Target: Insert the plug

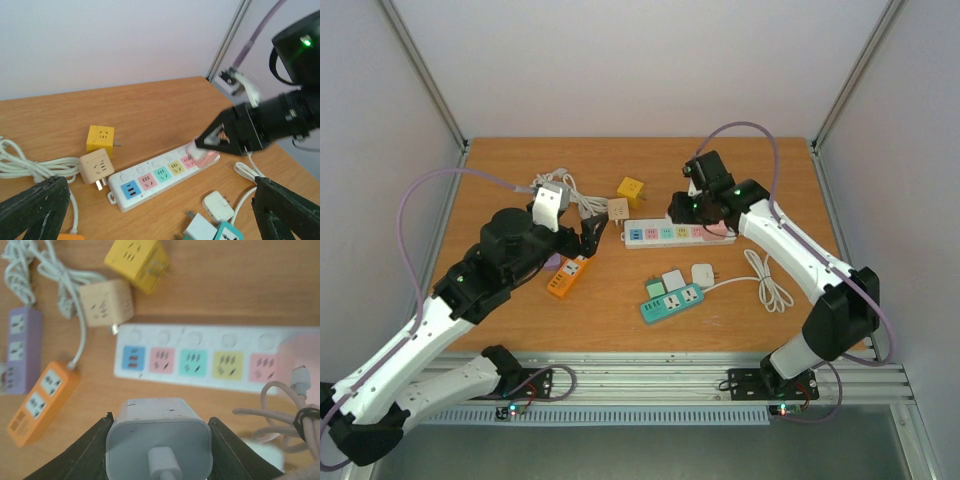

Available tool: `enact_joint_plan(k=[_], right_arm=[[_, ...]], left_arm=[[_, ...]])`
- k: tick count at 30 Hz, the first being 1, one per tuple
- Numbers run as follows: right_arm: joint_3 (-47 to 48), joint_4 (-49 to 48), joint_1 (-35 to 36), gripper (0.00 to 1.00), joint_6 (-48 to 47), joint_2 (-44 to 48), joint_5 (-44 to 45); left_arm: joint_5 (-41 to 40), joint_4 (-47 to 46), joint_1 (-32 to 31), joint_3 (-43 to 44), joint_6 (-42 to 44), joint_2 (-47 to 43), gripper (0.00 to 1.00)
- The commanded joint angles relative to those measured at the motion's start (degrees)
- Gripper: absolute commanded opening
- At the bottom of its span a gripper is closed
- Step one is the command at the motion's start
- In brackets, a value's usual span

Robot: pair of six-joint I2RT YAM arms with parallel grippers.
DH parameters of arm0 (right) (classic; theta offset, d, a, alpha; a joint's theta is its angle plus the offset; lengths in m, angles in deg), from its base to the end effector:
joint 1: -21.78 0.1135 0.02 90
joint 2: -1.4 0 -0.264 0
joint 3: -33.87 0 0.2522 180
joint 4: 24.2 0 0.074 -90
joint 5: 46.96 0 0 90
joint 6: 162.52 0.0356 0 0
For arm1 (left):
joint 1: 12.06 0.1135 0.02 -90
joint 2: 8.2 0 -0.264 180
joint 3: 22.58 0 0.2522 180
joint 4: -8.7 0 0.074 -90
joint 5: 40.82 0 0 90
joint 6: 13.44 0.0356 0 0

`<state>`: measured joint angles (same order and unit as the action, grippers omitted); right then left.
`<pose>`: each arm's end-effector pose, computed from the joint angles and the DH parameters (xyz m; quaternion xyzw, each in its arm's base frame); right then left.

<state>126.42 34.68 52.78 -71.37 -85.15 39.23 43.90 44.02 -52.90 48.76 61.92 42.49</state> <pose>0.2740 0.1674 0.3161 -0.2542 0.9128 0.1184 0.2970 0.1494 -0.1248 0.3790 0.1518 0.7766 -0.2518 0.5572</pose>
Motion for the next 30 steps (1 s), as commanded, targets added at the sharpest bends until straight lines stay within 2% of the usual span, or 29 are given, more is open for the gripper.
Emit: enact_joint_plan(k=[1,5,11,14,19,30], right_arm=[[5.9,-0.6,-4.6,0.41,-10.4,-3.2,4.6],[7.1,-0.5,-9.2,0.41,-17.7,-5.2,8.6],[3.1,-0.9,-16.4,0.41,-21.5,-4.3,8.0],[0.8,-0.6,-16.9,0.41,-21.4,-3.7,11.4],[-3.8,-2.4,-17.1,0.4,-22.0,-2.9,8.5],[-5.5,-4.9,-17.1,0.39,-24.3,-4.6,3.1]], left_arm=[[-1.0,5.1,0.1,-0.1,1.4,-3.8,0.99],[3.8,5.9,0.1,-0.6,5.7,-4.7,0.99],[4.0,6.6,0.1,-1.0,7.9,-4.1,0.99],[3.4,5.8,0.2,-1.9,7.9,-4.1,0.99],[2.7,4.3,0.1,-3.4,6.6,-4.8,1.0],[1.9,4.0,0.2,-3.9,6.5,-6.0,0.99]])
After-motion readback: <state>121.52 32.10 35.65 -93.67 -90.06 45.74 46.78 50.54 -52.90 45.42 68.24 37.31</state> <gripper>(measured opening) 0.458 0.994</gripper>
